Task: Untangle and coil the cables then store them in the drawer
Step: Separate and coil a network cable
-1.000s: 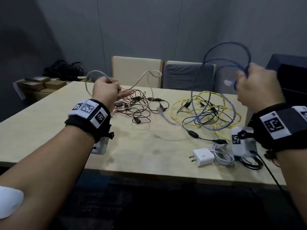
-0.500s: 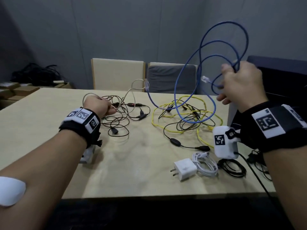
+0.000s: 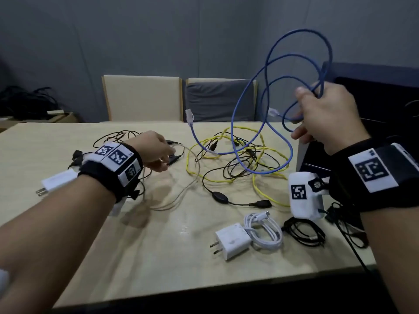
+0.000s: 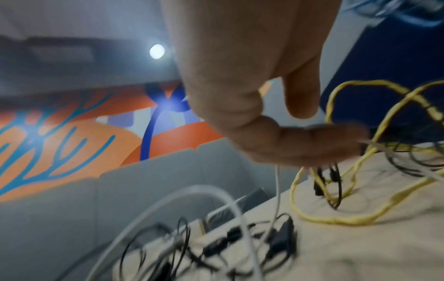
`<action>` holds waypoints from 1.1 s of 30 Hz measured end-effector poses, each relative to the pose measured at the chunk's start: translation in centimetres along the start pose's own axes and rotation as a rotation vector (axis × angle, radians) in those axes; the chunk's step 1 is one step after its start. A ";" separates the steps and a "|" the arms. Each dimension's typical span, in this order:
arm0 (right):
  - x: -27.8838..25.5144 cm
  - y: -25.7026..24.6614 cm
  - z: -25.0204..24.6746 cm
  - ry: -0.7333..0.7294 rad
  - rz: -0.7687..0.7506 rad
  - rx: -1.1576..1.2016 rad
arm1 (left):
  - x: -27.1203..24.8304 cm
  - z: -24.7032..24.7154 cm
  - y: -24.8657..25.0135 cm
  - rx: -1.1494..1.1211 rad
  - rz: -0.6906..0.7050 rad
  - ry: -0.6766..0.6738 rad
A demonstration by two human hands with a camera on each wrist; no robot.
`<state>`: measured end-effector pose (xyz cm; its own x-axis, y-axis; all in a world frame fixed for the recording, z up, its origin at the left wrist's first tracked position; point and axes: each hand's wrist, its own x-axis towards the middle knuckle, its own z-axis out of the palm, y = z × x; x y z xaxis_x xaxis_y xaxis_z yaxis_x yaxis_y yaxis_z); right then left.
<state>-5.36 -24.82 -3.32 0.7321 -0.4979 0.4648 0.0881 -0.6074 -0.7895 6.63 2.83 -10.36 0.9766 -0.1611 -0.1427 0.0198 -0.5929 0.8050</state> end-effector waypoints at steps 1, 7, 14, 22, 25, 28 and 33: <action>0.2 0.2 -0.3 0.007 0.002 0.004 | -0.5 0.4 0.9 0.116 0.066 -0.001; 0.8 0.4 -3.2 0.108 -0.021 0.018 | -3.1 5.0 6.1 0.544 0.424 -0.091; 0.8 0.8 -6.8 0.131 -0.062 0.024 | -3.4 13.6 8.0 0.999 0.439 -0.490; 1.3 2.4 -4.6 0.045 -0.042 -0.029 | -0.7 16.1 7.7 1.140 0.463 -0.475; 1.6 2.4 -3.6 0.034 -0.013 -0.012 | 1.1 14.8 6.5 1.124 0.453 -0.377; 1.9 2.4 -2.8 0.030 0.000 -0.008 | 2.9 13.4 5.7 1.169 0.406 -0.304; 2.3 2.1 -1.8 0.028 0.004 0.016 | 5.6 10.8 4.0 1.149 0.336 -0.194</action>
<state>-4.74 -28.37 -3.19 0.7133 -0.5177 0.4724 0.0959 -0.5956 -0.7975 9.87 -8.98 -14.11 0.8460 -0.4989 -0.1882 -0.5266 -0.8371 -0.1481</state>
